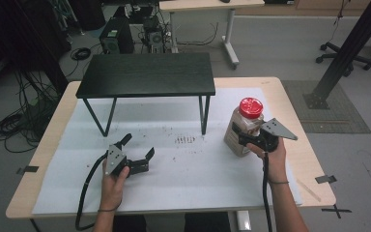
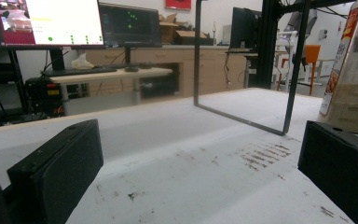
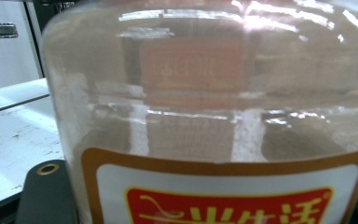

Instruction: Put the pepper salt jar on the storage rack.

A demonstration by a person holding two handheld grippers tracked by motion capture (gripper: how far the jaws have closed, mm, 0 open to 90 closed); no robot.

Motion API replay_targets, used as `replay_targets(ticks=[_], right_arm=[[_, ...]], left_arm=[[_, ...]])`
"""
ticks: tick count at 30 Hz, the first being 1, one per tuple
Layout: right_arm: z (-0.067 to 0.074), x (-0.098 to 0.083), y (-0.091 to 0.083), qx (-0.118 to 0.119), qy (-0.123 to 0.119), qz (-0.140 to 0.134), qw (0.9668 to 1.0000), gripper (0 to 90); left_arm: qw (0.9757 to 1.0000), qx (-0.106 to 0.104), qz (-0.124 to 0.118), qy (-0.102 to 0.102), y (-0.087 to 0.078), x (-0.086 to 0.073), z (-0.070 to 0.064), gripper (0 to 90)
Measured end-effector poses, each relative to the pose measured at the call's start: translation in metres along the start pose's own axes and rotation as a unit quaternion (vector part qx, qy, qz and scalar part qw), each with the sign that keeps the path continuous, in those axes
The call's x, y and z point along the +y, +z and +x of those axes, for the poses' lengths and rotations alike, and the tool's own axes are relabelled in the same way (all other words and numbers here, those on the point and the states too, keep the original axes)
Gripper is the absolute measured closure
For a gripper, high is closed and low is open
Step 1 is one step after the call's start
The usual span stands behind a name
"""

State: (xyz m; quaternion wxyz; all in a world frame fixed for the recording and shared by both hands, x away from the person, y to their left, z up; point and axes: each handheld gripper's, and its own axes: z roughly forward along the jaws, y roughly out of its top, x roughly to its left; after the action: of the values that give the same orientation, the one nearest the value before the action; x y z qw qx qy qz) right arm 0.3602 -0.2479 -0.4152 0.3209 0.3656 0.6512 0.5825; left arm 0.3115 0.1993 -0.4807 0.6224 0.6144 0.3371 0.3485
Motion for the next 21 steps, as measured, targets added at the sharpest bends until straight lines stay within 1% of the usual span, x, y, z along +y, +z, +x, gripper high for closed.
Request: replay_targets(ticks=[14,21], right_arm=[[0.0015,0.0030,-0.0007,-0.006,0.002,0.011,0.9999,24.7],[0.0017,0.0058,-0.0026,0.000,0.003,0.019,0.9998,24.8]], left_arm=[[1.0000,0.000,0.000,-0.001,0.0001,0.0000,0.0000,0.2],[1.0000,0.000,0.000,0.000,0.0001,0.0000,0.0001,0.2]])
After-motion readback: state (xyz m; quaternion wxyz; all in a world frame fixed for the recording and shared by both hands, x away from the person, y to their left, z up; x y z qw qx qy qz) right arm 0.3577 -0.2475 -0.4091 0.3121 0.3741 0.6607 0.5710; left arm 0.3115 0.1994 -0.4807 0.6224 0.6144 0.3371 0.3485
